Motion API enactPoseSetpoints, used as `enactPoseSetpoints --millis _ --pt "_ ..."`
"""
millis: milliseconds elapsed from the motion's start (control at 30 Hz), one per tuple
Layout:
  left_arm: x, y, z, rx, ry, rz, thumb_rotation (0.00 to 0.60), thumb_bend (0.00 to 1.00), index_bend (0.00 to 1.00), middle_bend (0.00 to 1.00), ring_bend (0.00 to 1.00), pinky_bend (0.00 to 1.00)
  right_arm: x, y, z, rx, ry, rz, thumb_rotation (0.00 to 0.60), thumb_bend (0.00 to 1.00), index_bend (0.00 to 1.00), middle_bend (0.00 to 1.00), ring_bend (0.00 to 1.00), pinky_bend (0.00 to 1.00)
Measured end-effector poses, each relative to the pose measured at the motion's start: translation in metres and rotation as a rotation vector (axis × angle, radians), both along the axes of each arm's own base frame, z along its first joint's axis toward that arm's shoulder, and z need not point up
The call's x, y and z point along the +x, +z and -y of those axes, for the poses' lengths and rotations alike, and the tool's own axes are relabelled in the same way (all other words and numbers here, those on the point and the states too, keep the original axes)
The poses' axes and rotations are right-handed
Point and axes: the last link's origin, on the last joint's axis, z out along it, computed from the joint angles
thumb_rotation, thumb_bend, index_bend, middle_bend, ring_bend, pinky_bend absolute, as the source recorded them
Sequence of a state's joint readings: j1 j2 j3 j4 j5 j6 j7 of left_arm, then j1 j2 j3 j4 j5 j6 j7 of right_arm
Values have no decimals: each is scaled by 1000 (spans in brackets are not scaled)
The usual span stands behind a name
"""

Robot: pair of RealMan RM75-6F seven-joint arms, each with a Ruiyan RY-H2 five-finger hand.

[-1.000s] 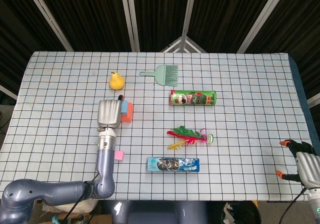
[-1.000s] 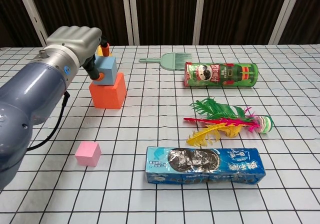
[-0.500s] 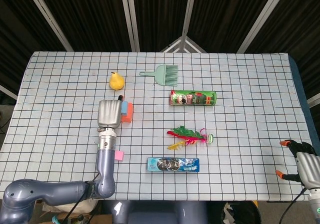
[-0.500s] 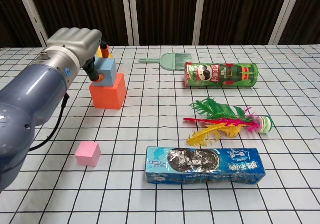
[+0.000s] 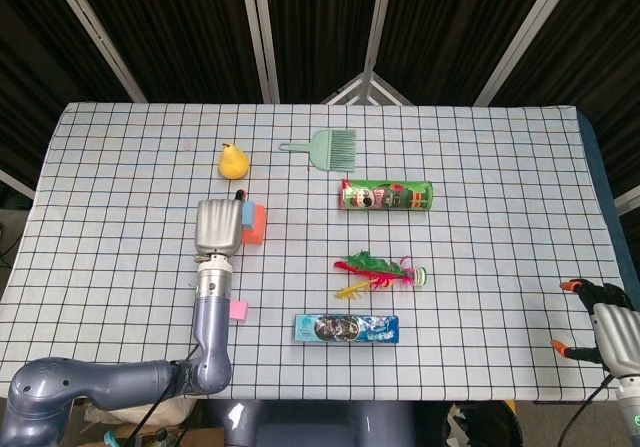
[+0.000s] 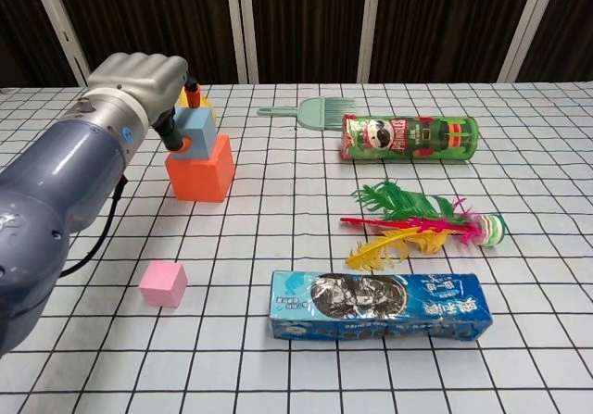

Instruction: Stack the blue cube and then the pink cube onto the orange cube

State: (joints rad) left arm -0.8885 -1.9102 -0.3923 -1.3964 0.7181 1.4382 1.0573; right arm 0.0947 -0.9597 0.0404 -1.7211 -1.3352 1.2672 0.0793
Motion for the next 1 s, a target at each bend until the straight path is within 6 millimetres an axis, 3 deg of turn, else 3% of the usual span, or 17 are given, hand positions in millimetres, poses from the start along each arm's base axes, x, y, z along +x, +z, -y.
enactPoseSetpoints --millis 233,367,733,1000 --pt "-1 1 0 6 6 -7 600 341 228 873 754 870 0 0 0 3 -2 0 600 170 251 202 194 97" --pt "-2 1 0 6 4 -10 600 337 193 872 754 870 0 0 0 4 -5 -1 600 171 251 202 194 97" --pt "-1 6 3 1 -6 -18 600 337 156 869 754 870 1 -1 0 10 -6 -3 600 171 251 202 194 97" --pt "6 30 16 29 -40 14 600 336 165 868 754 870 2 -1 0 11 0 -2 600 170 251 202 194 97"
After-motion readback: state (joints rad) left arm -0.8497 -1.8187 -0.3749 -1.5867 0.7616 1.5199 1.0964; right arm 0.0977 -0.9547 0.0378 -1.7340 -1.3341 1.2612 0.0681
